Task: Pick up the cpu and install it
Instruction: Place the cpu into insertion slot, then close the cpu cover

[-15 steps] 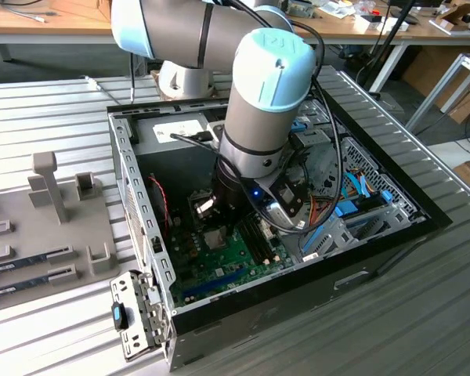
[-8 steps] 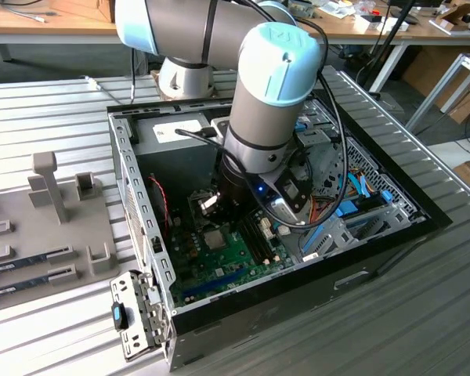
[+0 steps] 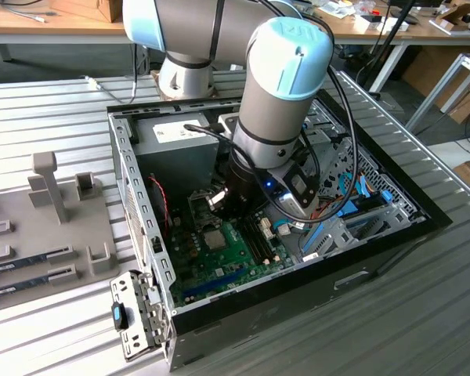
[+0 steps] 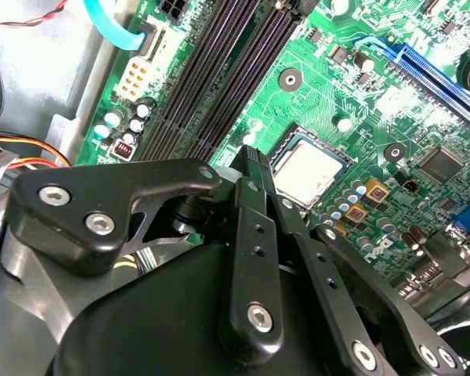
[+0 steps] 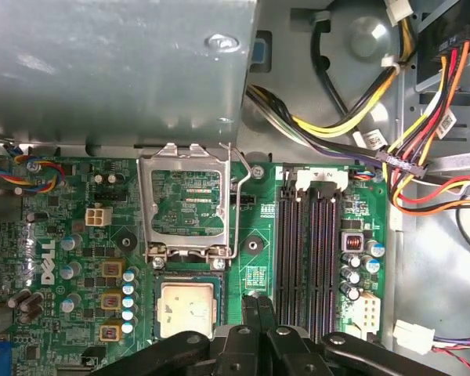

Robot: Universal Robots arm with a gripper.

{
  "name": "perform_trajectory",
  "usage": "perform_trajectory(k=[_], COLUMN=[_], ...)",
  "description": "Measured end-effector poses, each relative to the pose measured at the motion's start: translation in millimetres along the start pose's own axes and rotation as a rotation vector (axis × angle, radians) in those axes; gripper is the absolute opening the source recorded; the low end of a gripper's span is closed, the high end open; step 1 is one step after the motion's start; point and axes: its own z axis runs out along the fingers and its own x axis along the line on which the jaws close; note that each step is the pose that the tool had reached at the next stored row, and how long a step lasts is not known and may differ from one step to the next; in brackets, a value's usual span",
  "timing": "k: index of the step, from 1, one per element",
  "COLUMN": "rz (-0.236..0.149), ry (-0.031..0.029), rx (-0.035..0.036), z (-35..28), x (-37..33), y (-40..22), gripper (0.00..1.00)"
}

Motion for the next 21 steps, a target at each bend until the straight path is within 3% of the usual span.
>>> perform_trajectory(k=[13, 16, 19, 21], rz=[0.0, 0.0, 0.0, -0.001], ry=[0.0003, 0.0003, 0.0002, 0.0003], rx=[0.0004, 0.0006, 0.0014, 0.0016], z=[-1.9, -1.5, -1.4, -1.4], x=[-0.2, -1.9, -3.6, -6.3], y=[1.5, 12.3, 28.1, 34.0], gripper=[0.11, 0.11, 0.11, 0.11])
